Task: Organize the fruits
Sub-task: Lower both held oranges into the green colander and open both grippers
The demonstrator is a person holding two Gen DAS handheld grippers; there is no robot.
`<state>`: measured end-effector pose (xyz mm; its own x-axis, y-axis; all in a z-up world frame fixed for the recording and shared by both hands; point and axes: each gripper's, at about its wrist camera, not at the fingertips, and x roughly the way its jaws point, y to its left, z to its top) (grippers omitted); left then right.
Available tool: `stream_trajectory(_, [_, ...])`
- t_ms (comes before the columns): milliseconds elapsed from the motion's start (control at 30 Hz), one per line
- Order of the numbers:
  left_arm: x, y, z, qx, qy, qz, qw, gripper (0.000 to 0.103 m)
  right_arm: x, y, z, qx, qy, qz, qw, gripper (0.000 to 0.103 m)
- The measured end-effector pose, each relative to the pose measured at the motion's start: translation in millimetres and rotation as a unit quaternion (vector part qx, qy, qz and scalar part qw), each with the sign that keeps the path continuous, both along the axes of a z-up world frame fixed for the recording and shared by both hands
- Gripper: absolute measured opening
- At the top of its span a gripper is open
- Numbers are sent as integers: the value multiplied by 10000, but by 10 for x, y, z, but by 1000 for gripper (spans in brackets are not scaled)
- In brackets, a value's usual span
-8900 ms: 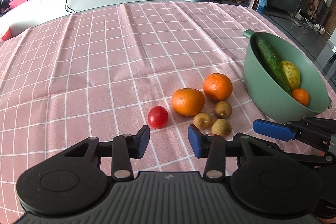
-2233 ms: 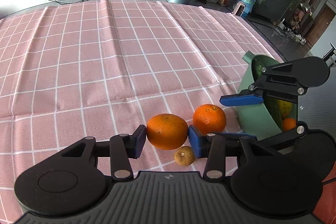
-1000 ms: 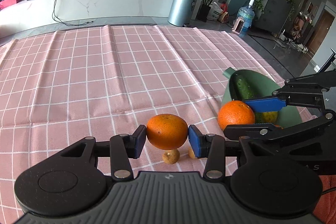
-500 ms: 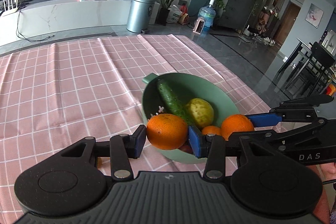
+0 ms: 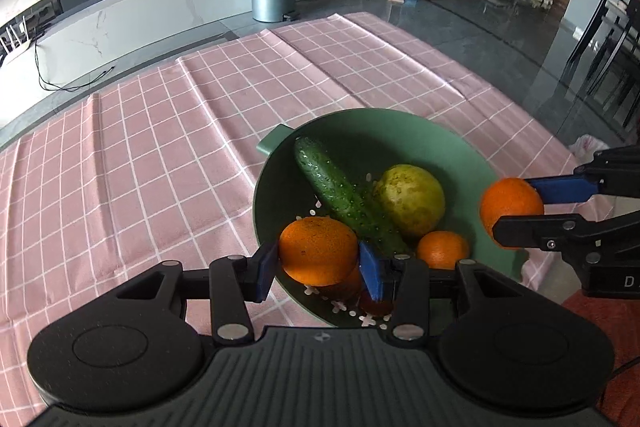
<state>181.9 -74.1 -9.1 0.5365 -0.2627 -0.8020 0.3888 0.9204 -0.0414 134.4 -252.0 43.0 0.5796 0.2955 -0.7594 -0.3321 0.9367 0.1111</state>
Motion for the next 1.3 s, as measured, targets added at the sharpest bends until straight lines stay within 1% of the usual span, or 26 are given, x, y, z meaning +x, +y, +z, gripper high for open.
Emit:
stream_trajectory(167, [109, -164, -78, 486, 54, -321, 9983, 50, 175, 12, -131, -87, 57, 112, 9999, 38])
stream_trajectory(300, [207, -265, -149, 881, 109, -390, 9953, 50, 297, -18, -205, -50, 135, 141, 9998, 38])
stream_trajectory(433, [258, -323, -216, 1076, 165, -526, 9927, 50, 382, -35, -248, -16, 172, 180, 9997, 38])
stream_trajectory(533, [266, -367, -263, 1234, 131, -649, 9901, 50, 415, -39, -293, -19, 240, 231, 9994, 38])
stream_trajectory(667, [281, -379, -288, 1240, 114, -696, 9898, 50, 414, -19, -335, -35, 315, 266, 9991, 38])
stream_trajectory(733, [283, -373, -288, 1223, 103, -691, 9900, 54, 417, -13, -342, -33, 322, 273, 9991, 38])
stream_trajectory(833, [269, -347, -273, 1145, 80, -709, 9909, 56, 408, 2, -333, 3, 349, 285, 9990, 38])
stream_trajectory(900, [244, -320, -237, 1085, 44, -737, 9914, 62, 406, 15, -326, 44, 386, 311, 9988, 38])
stream_trajectory(1033, [166, -245, -135, 1000, -77, -755, 9921, 62, 383, 84, -334, 114, 477, 417, 9979, 38])
stream_trajectory(1200, [69, -110, 8, 677, -120, -693, 9952, 63, 336, 246, -377, 109, 570, 634, 9963, 38])
stream_trajectory(1300, [10, -48, 68, 671, -200, -622, 9956, 63, 324, 355, -425, 124, 664, 730, 9950, 38])
